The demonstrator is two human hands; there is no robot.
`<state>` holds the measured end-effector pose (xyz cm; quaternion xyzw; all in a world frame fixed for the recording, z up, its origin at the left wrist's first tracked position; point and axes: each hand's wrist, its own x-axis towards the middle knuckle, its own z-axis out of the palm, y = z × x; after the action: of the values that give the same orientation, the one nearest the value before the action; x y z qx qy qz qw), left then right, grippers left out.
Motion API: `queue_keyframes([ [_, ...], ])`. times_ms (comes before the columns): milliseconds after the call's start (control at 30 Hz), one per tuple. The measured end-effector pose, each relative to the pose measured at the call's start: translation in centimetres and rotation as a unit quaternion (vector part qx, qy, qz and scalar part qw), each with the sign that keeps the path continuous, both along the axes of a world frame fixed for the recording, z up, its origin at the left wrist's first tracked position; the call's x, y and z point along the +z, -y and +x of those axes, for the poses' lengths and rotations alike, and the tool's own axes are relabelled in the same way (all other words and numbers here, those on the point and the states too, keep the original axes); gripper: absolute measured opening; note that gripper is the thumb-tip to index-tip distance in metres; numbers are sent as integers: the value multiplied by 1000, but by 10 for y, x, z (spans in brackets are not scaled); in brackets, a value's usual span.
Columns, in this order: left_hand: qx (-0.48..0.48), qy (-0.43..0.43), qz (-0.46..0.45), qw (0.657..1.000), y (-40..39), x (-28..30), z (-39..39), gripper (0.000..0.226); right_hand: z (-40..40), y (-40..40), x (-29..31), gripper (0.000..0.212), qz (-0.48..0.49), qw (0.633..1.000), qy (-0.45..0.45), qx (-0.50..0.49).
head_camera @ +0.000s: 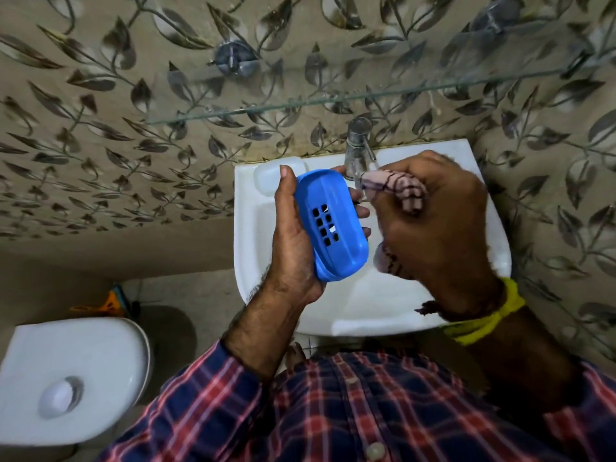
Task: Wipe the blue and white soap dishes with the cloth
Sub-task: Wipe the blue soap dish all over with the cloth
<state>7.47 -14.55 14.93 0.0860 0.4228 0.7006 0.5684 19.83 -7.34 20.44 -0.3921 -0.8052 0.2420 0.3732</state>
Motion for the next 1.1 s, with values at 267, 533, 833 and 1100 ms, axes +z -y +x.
queue_keyframes([
  [267, -14, -24, -6, 1000, -1, 3, 14, 72, -24, 16, -9, 23, 42, 995, 87, 38],
  [533, -11, -24, -39, 999, -2, 1, 15, 76, -16, 11, -21, 10, 18, 995, 91, 28],
  [833, -20, -25, -37, 999, -1, -5, 10, 73, -19, 13, -29, 11, 24, 992, 115, 50],
  [1100, -22, -17, -31, 999, -3, -2, 2, 68, -22, 2, -31, 10, 11, 987, 124, 103],
])
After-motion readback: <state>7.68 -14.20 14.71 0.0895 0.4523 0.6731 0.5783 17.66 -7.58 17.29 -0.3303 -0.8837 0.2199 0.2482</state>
